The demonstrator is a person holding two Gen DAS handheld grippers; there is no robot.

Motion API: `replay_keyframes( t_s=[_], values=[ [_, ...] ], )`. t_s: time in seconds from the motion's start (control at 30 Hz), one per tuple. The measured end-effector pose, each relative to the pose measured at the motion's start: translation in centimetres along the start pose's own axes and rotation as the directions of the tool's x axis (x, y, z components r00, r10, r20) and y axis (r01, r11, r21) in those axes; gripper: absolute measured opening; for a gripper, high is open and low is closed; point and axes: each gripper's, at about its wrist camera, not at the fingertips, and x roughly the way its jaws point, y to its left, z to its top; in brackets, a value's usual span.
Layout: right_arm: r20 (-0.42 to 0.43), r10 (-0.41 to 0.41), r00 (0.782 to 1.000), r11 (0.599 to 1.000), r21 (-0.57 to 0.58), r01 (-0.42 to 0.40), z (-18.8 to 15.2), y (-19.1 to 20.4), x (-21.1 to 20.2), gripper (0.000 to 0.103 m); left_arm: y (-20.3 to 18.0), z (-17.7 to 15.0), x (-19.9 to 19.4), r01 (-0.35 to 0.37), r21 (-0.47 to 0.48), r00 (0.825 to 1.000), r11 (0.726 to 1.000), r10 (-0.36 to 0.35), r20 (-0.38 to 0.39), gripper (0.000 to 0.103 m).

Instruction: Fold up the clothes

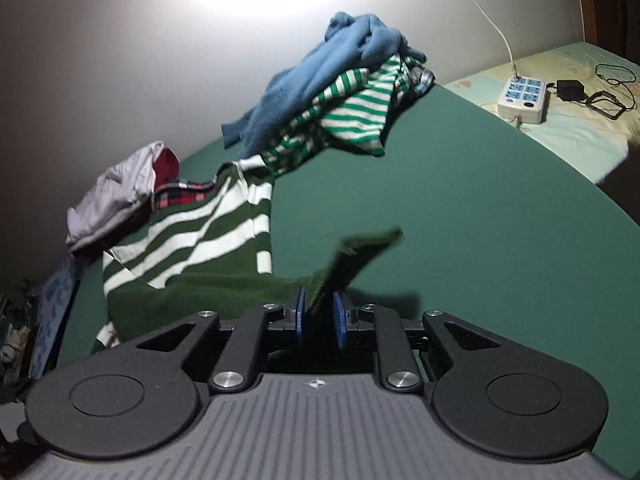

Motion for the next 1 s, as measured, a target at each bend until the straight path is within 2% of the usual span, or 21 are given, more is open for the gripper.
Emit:
replay_keyframes(
  t_s=[0.03,0.1,0.2,0.37,0.47,0.67,0.7,0.73,0.8,0.83,0.87,1.0],
  values=[
    [-0.009,-0.008,1.0,1.0,0.017,0.008,0.0,-0.5,-0.1,0.035,0.0,-0.1,0.0,-0.006,-0.001,1.0,1.0,0.006,-0.007,0.054],
    [0.005,-0.024,1.0,0.998,0.058,0.024,0.3,-1.6,-0.5,0.042,0.1,-0.1,0.0,-0.016,-0.003,1.0,1.0,0.016,-0.011,0.055],
    [0.005,-0.06,0.998,0.996,0.065,0.059,1.3,-2.4,0.0,0.042,0.2,-0.1,0.0,-0.027,-0.005,1.0,1.0,0.027,-0.014,0.053],
    [-0.051,-0.173,0.984,0.983,-0.074,0.169,1.3,-1.7,3.1,0.042,-0.1,0.1,0.2,-0.025,-0.01,0.999,1.0,0.025,-0.024,0.045],
    [-0.06,-0.181,0.982,0.98,-0.099,0.175,0.4,-1.9,4.2,0.042,-0.3,0.1,0.2,-0.027,-0.01,0.999,1.0,0.027,-0.027,0.044],
    [0.014,-0.162,0.987,0.971,-0.177,0.162,-0.7,-1.1,4.8,0.042,-0.7,0.3,0.2,-0.039,-0.012,0.999,0.999,0.038,-0.033,0.044],
    [0.022,-0.164,0.986,0.967,-0.191,0.165,-0.7,-1.0,4.8,0.038,-0.8,0.3,0.2,-0.041,-0.013,0.999,0.999,0.04,-0.035,0.044],
    [0.028,-0.175,0.984,0.962,-0.21,0.177,-0.8,-0.9,4.9,0.026,-0.8,0.4,0.3,-0.043,-0.013,0.998,0.999,0.042,-0.036,0.044],
    [0.032,-0.172,0.985,0.959,-0.224,0.174,-0.7,-0.9,4.8,0.015,-1.0,0.4,0.3,-0.046,-0.013,0.998,0.999,0.046,-0.039,0.042],
    [0.028,-0.163,0.986,0.962,-0.218,0.165,-0.5,-1.0,4.8,0.012,-1.0,0.5,0.3,-0.048,-0.013,0.998,0.999,0.047,-0.04,0.037],
    [0.024,-0.154,0.988,0.965,-0.21,0.156,-0.3,-1.0,4.7,0.011,-1.1,0.5,0.3,-0.045,-0.017,0.998,0.999,0.044,-0.045,0.032],
    [0.077,-0.093,0.993,0.971,-0.215,0.108,1.8,-0.1,3.3,0.01,-1.5,0.9,0.4,-0.042,-0.023,0.997,0.999,0.041,-0.065,0.023]
  ],
)
